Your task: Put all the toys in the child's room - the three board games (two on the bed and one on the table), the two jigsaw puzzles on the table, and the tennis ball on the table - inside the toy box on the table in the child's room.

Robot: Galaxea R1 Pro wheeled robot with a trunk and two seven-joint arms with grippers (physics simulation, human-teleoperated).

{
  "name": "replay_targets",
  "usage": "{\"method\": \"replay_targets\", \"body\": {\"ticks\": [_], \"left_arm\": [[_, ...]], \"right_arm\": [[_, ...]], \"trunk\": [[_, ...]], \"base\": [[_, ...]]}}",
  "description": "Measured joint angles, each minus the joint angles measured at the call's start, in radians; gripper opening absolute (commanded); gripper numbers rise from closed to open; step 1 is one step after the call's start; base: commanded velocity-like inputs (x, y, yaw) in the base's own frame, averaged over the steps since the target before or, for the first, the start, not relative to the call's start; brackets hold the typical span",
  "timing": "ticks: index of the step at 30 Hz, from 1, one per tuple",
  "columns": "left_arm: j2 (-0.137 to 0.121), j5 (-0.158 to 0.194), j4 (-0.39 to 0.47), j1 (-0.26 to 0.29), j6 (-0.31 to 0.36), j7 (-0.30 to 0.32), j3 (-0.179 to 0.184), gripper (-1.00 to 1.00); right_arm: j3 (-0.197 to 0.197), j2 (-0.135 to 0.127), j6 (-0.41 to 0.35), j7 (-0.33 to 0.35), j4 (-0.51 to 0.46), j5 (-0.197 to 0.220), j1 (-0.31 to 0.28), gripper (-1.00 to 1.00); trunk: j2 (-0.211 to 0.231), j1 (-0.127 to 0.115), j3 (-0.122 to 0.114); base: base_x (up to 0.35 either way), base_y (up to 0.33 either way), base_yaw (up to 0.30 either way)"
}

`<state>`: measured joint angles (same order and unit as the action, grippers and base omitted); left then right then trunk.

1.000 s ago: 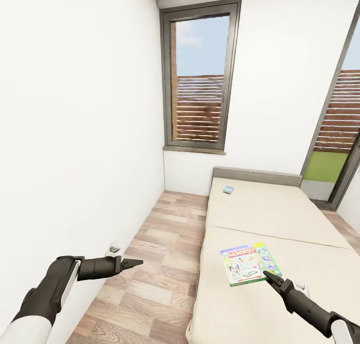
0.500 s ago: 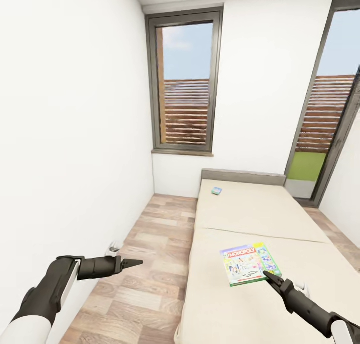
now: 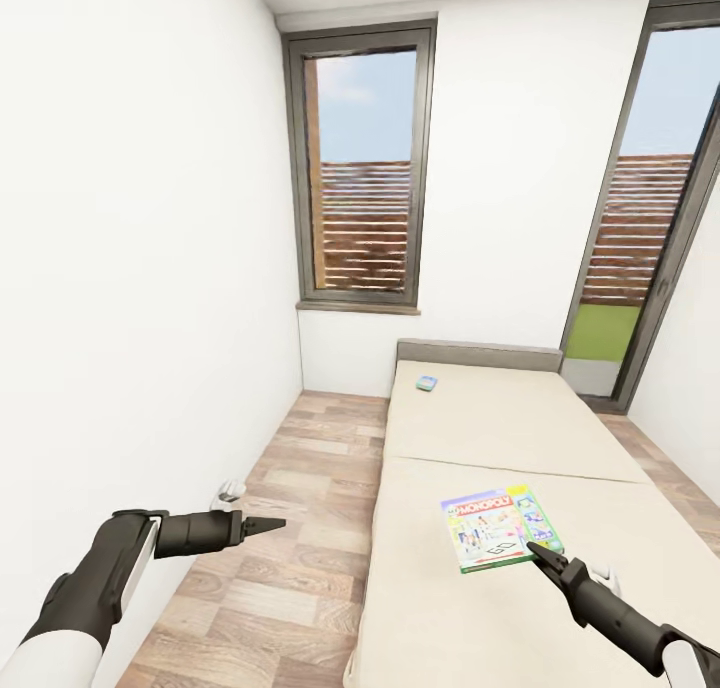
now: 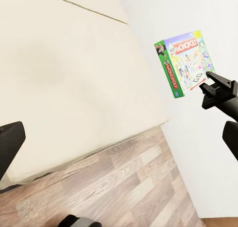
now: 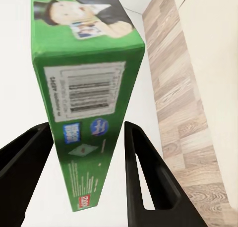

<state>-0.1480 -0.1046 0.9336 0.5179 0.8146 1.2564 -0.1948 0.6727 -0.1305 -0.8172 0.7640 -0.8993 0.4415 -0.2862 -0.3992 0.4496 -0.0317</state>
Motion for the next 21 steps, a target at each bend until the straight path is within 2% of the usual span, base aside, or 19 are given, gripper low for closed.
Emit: {"method": "replay_targets", "body": {"ticks": [9,16,21], "left_arm": [[-0.001,-0.006,0.000,0.003,0.007,0.002,0.004,1.00],[0.003,-0.064,-0.001,0.004,0.015,0.001,0.000,1.00],[0.003,-0.073,-0.005,0.005,0.025,-0.006,-0.001,1.00]], "right_arm": [[0.000,-0.001,0.001,-0.002,0.000,-0.002,0.000,-1.00],[0.001,-0.001,0.002,-0.004,0.000,-0.002,-0.001,-1.00],[0.002,-0.002,0.000,-0.005,0.000,-0.001,-0.001,-1.00]], "trunk": [[0.000,0.000,0.000],[0.000,0.000,0.000],[0.000,0.000,-0.003]], "base": [[0.000,0.000,0.000],[0.000,0.000,-0.018],[0.000,0.000,-0.206]]}}
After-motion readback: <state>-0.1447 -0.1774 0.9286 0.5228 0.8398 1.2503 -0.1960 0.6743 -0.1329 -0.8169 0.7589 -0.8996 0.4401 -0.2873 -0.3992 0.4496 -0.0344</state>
